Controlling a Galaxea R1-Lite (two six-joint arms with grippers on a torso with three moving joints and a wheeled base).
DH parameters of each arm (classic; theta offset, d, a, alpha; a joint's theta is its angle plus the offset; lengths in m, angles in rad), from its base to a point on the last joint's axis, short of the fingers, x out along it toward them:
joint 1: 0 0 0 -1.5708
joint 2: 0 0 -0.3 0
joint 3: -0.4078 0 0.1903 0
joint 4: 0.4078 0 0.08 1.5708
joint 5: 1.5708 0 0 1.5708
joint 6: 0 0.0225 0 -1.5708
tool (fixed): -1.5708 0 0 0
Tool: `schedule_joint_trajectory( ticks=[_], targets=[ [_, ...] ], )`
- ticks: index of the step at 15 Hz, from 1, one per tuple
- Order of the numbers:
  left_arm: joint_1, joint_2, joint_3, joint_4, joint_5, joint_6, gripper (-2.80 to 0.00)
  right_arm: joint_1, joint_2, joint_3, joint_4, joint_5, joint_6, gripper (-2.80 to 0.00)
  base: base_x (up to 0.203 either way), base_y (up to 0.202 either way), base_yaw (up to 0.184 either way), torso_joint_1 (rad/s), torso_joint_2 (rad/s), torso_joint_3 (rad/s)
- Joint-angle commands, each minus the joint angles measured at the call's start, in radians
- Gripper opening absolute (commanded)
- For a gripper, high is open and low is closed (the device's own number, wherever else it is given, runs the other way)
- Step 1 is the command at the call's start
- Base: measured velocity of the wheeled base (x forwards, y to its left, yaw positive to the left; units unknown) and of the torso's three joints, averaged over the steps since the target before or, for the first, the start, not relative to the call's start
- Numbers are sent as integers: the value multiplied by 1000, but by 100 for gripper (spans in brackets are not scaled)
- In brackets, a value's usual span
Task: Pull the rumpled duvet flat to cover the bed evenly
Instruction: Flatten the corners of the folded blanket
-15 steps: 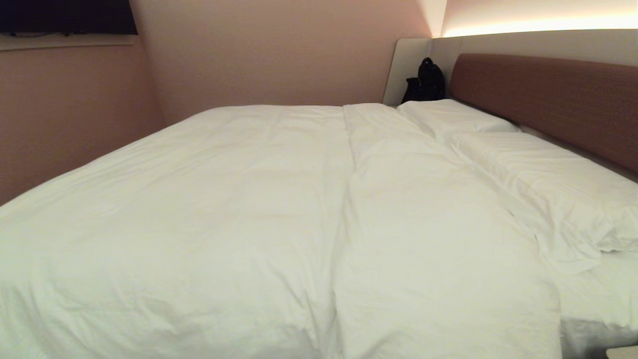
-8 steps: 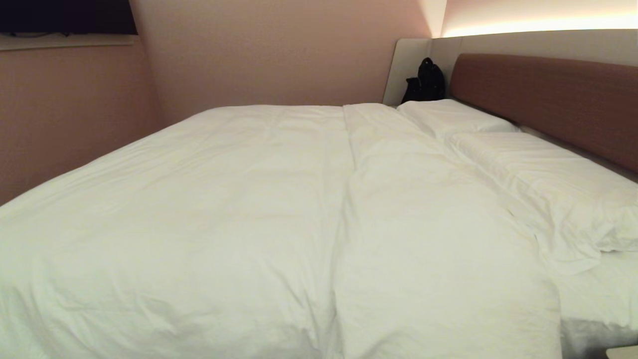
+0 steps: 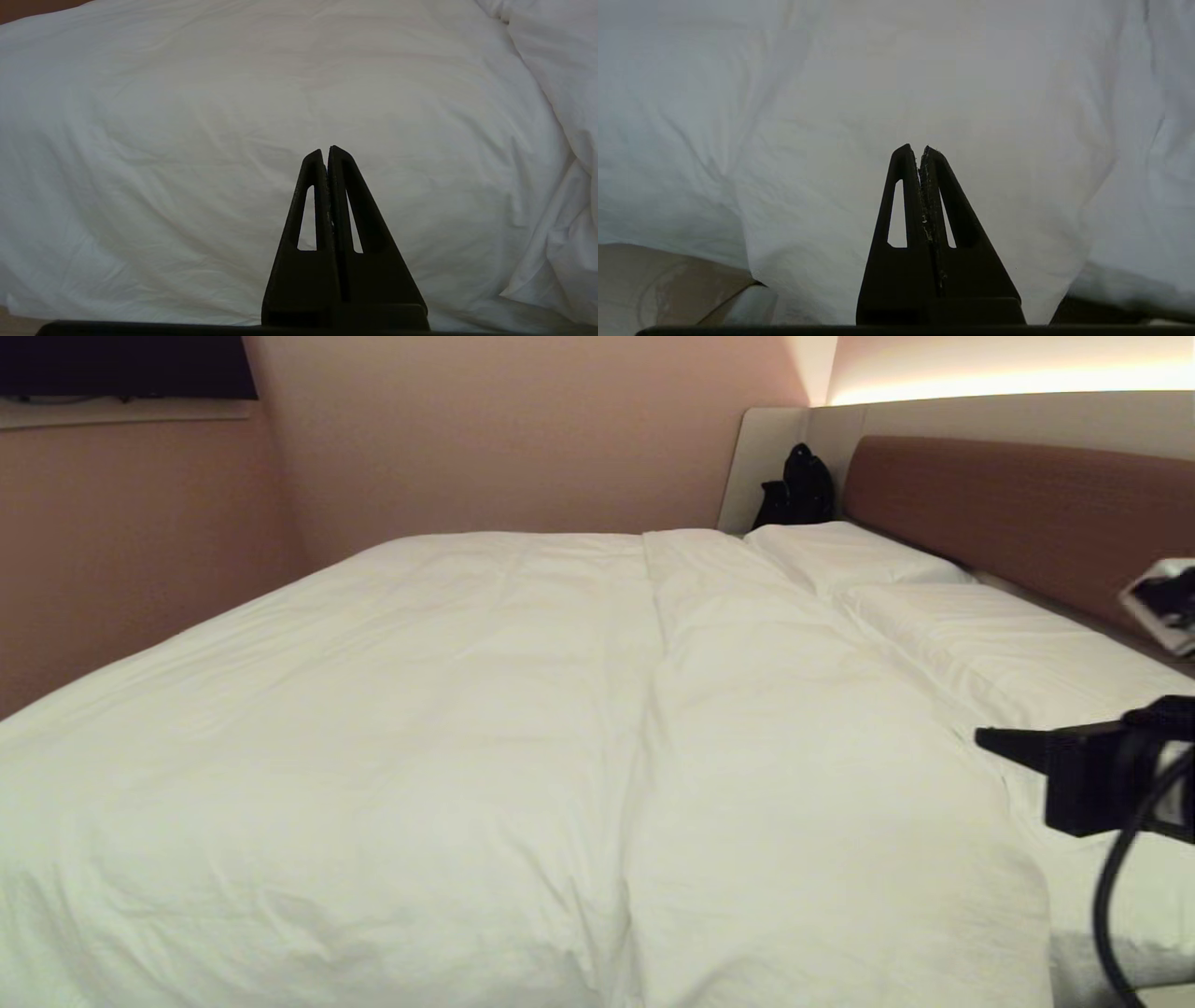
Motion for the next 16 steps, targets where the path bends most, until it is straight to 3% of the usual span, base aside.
schedule_joint_trajectory(
  ticks=[1,5,7,8,11,14,16],
  targets=[
    [0,0,0,-1,0,-1,-280,-17,170,-7,1,1,107,-280,0,0,0,0,0,0],
    [0,0,0,-1,0,-1,-280,-165,197,-16,59,49,246,-280,0,0,0,0,0,0],
    [0,0,0,-1,0,-1,-280,-311,132,7,70,246,249,-280,0,0,0,0,0,0],
    [0,0,0,-1,0,-1,-280,-386,94,18,73,356,222,-280,0,0,0,0,0,0],
    [0,0,0,-1,0,-1,-280,-646,11,69,81,682,32,-280,0,0,0,0,0,0],
    [0,0,0,-1,0,-1,-280,-823,-14,173,82,864,-161,-280,0,0,0,0,0,0],
    [0,0,0,-1,0,-1,-280,-832,-44,237,77,924,-209,-280,0,0,0,0,0,0]
  ],
)
